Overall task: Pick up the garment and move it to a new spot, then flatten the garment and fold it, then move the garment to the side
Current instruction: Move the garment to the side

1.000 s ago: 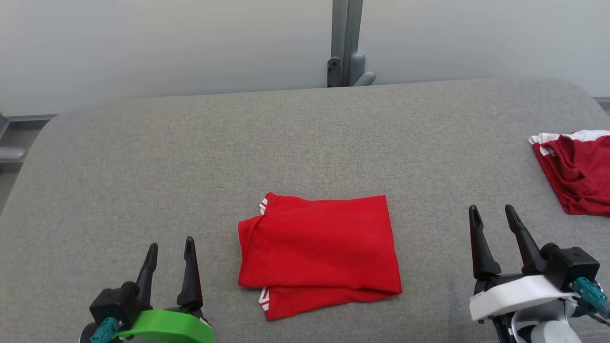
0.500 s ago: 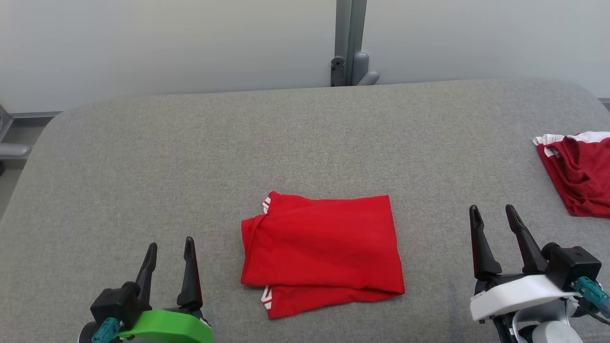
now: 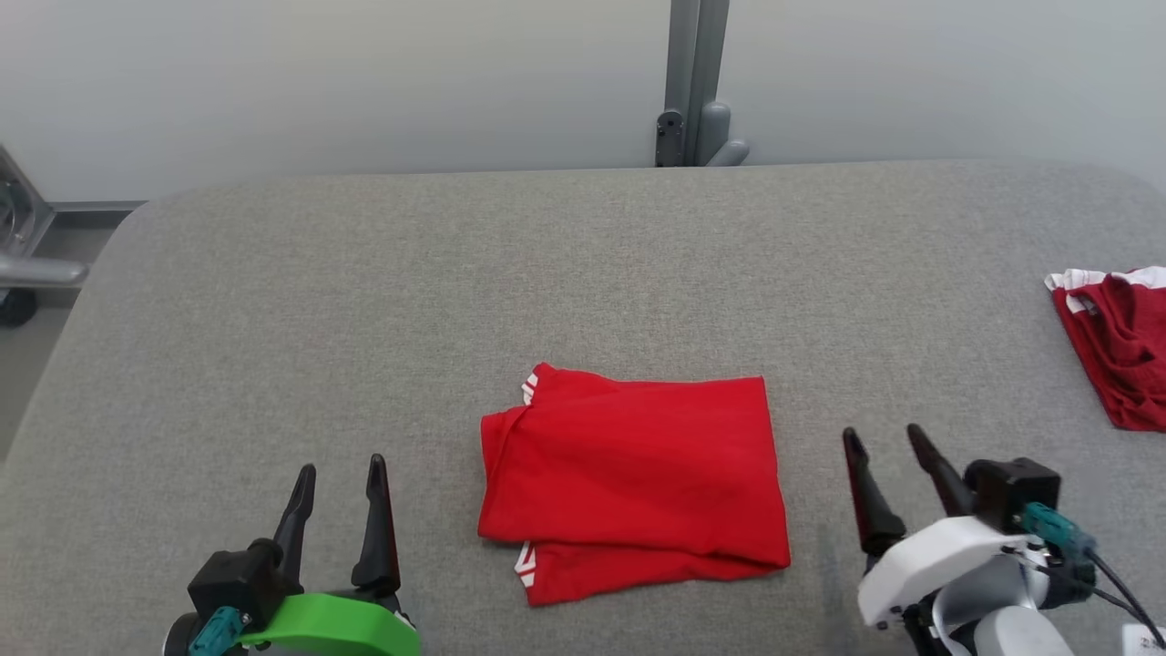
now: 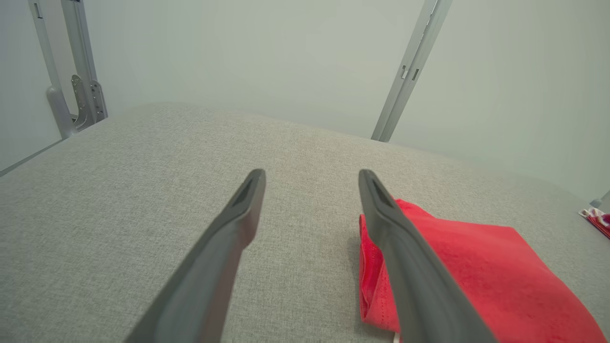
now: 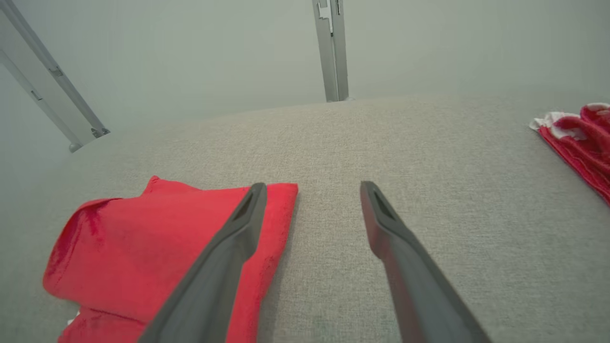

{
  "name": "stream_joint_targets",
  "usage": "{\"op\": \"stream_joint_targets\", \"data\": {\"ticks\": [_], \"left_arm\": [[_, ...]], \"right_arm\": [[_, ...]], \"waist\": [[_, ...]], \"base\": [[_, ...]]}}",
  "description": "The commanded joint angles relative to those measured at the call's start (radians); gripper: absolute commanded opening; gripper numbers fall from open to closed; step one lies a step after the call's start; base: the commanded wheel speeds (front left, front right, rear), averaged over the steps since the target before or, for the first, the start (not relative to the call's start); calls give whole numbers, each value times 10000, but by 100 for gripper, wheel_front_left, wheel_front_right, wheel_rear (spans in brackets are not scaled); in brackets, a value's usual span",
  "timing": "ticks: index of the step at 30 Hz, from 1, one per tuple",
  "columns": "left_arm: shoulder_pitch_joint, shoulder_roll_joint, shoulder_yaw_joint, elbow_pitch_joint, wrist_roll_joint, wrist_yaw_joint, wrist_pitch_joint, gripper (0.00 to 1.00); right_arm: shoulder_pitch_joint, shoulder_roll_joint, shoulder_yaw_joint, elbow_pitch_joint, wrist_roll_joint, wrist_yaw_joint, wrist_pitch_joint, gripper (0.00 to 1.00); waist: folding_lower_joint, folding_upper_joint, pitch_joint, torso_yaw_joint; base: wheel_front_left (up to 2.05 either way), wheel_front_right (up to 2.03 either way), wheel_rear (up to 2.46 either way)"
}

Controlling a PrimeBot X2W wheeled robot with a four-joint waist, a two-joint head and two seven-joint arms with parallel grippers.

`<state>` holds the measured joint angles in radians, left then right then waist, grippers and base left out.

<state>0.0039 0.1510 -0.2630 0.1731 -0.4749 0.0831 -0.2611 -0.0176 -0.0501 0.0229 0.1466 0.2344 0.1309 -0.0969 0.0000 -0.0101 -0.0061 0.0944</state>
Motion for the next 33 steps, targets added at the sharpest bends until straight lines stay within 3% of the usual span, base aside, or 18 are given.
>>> {"op": "stream_joint_targets", "data": {"ticks": [1, 7, 19, 29, 30, 31, 33], "left_arm": [[-112, 9, -18, 41, 122, -49, -44, 100], [-135, -19, -56, 128, 130, -70, -44, 100], [-264, -61, -59, 149, 181, -128, -38, 100], [-387, -165, 109, 235, 207, -231, -39, 100], [-384, -181, 135, 225, 221, -233, -39, 100], [-384, -200, 158, 212, 245, -232, -39, 100], [-395, -233, 186, 190, 285, -235, -39, 100]], "right_arm": [[-324, -8, 257, 471, 28, -5, 431, 100], [-1297, -167, 674, 2232, 1103, -5, 1560, 100], [-2829, -810, 998, 4601, 3057, -5, 2271, 100], [-3377, -1090, 2195, 5658, 4768, -4, 3798, 100], [-3391, -1148, 2301, 5635, 4883, -4, 3825, 91], [-3412, -1203, 2403, 5610, 4978, -4, 3826, 46], [-3483, -1312, 2607, 5518, 5113, -4, 3657, 14]], "waist": [[0, 101, 5, 196], [0, 101, 113, 705], [0, 101, 494, 1518], [0, 101, 796, 1738], [0, 101, 816, 1726], [0, 101, 833, 1709], [0, 101, 872, 1654]], "base": [[0, 0, 0], [0, 0, 0], [0, 0, 0], [0, 0, 0], [0, 0, 0], [0, 0, 0], [0, 0, 0]]}}
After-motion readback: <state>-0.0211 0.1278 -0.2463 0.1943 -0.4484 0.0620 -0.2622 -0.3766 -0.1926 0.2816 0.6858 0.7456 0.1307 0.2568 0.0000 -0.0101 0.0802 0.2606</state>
